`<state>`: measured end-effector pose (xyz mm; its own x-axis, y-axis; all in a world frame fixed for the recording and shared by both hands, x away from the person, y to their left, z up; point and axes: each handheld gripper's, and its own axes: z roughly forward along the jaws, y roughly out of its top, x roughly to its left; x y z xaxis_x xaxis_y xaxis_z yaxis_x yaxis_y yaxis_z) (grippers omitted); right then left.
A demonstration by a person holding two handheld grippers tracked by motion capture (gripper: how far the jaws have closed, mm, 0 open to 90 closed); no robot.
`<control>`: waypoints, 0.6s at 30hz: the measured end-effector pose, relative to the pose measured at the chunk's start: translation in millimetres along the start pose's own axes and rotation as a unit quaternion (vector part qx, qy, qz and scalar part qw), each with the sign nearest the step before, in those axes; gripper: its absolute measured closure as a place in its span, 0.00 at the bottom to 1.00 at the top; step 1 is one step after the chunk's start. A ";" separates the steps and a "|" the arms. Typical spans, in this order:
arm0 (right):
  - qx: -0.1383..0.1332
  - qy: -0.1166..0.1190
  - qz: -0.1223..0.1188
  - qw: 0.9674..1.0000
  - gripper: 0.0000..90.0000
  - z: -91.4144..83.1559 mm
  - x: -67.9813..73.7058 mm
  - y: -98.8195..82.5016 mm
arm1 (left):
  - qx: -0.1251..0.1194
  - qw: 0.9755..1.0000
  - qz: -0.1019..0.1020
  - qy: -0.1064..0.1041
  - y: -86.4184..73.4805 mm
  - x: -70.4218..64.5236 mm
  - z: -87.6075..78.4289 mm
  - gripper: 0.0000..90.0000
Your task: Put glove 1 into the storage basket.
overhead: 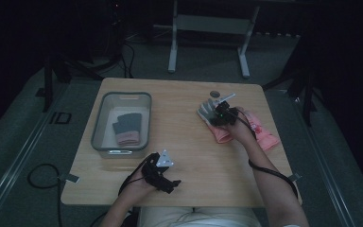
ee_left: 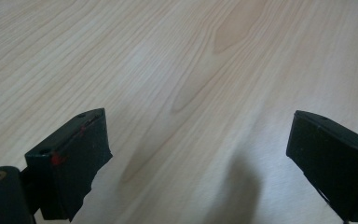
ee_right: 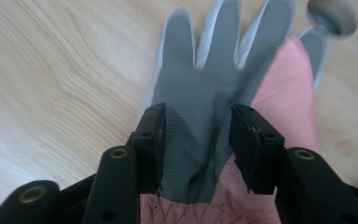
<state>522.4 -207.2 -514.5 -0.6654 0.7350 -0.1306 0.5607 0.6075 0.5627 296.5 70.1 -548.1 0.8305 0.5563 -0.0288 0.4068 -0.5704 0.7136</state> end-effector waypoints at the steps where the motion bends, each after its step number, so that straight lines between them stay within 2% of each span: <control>1: 0.004 -0.002 0.003 1.000 0.63 3.3 0.1 -0.8 | -0.001 1.000 0.004 0.006 -0.8 -2.0 -0.1 0.06; 3: 0.011 -0.005 0.008 1.000 0.68 7.2 1.3 -1.4 | 0.001 1.000 0.015 0.017 -2.7 -4.9 0.7 0.06; 6: 0.017 -0.001 0.000 1.000 0.75 11.1 3.5 -2.3 | -0.005 1.000 0.019 0.015 -4.3 -6.6 1.8 0.06; 7: 0.022 0.011 0.021 0.999 0.81 12.0 1.4 -2.3 | -0.010 1.000 0.021 0.015 -4.4 -7.6 1.7 0.06; 11: 0.014 0.013 0.048 0.999 0.91 11.8 -0.8 -4.4 | -0.020 0.999 0.024 0.015 -3.8 -9.7 2.2 0.06; 13: 0.005 0.015 0.075 0.997 0.95 9.8 -1.5 -5.4 | -0.021 0.999 0.026 0.011 -4.1 -9.9 2.4 0.06; 15: -0.003 0.009 0.092 0.996 0.97 0.5 -0.5 -3.2 | -0.023 0.999 0.023 0.003 -4.5 -9.4 2.6 0.06; 18: -0.028 0.005 0.105 0.994 0.97 -18.4 4.8 1.5 | -0.024 0.999 0.022 0.004 -5.3 -7.7 2.9 0.06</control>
<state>510.9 -208.3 -499.2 -0.5420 0.8404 0.0026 0.6592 0.4232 0.6216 289.1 67.1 -553.7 0.8440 0.5363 0.0087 0.3515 -0.5653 0.7463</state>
